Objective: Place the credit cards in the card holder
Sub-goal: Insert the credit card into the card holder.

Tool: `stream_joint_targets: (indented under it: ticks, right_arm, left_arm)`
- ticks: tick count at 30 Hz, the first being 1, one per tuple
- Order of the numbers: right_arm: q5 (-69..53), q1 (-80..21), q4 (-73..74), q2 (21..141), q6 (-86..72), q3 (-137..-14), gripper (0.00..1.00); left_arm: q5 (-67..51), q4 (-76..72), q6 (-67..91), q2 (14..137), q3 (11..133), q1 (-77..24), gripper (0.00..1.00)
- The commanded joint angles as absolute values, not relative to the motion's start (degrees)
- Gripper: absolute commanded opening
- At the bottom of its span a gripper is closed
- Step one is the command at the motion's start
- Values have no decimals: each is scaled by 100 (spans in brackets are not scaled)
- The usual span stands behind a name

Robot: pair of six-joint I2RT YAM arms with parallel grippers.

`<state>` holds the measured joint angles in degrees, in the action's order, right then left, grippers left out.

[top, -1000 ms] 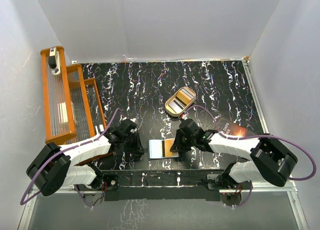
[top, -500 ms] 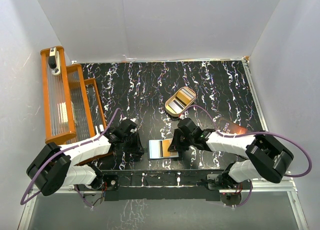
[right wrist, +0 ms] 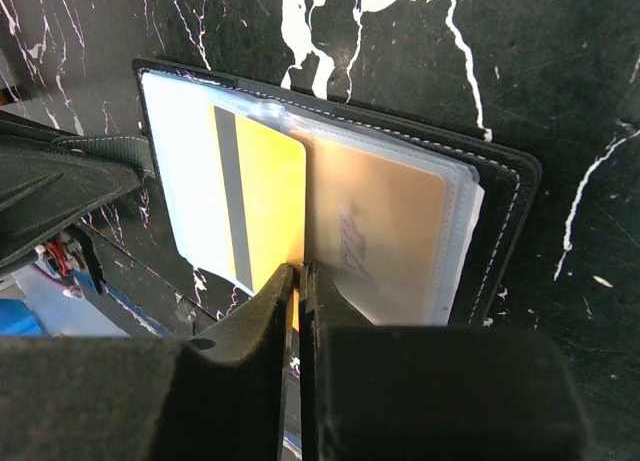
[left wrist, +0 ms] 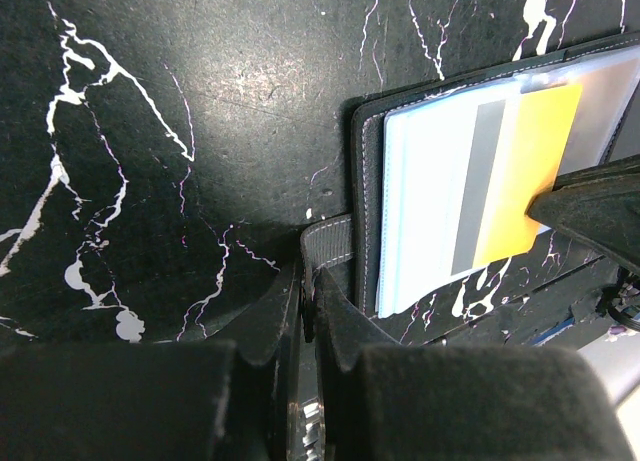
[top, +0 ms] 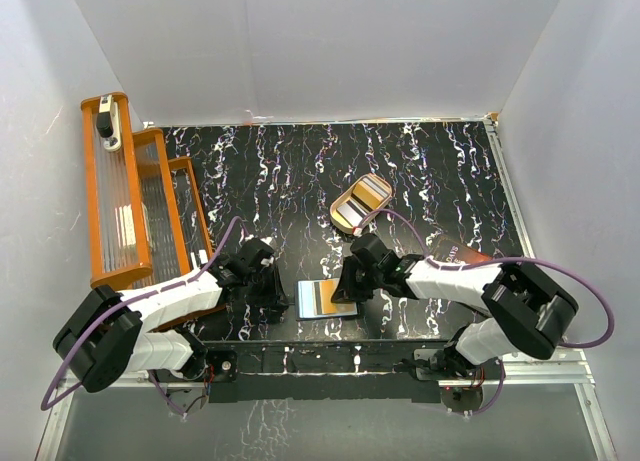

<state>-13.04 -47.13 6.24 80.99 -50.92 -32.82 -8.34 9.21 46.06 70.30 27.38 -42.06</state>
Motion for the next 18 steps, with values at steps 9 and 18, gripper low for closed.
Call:
stream_joint_targets:
  ticks: [9, 18]
  right_arm:
    - [-1208, -4836, 628, 8273, -4987, -3630, 16]
    - [-1230, -4886, 564, 8363, -4993, -3732, 23]
  left_arm:
    - [-817, 967, 4562, 7052, 2759, -4188, 0]
    - [-823, 958, 4562, 7054, 2761, -4190, 0]
